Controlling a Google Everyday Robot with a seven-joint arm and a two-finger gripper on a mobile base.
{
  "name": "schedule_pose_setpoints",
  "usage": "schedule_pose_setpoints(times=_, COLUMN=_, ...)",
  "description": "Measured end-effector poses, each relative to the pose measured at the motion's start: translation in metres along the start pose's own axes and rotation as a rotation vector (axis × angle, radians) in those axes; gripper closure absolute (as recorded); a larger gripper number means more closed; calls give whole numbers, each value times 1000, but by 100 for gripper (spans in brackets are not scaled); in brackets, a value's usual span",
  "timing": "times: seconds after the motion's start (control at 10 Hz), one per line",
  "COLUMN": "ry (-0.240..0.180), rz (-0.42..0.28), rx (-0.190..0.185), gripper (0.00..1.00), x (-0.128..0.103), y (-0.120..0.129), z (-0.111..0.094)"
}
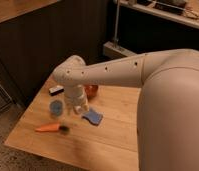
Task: Drag the pepper across the table
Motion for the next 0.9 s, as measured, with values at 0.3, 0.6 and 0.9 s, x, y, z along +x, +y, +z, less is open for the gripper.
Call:
schedule_pose_setpoints(times=0.3, ry=-9, rz=-18, rx=-13, gripper=35, x=-1, y=2, z=-2)
schedule_pose_setpoints(times=0.6, ry=-25, rz=-176, rx=-38, gripper=35, x=0, y=12, z=-3)
schedule_pose_setpoints(times=0.9, ry=-37, rz=-261, rx=-1, gripper=35, x=-4, y=7, z=0)
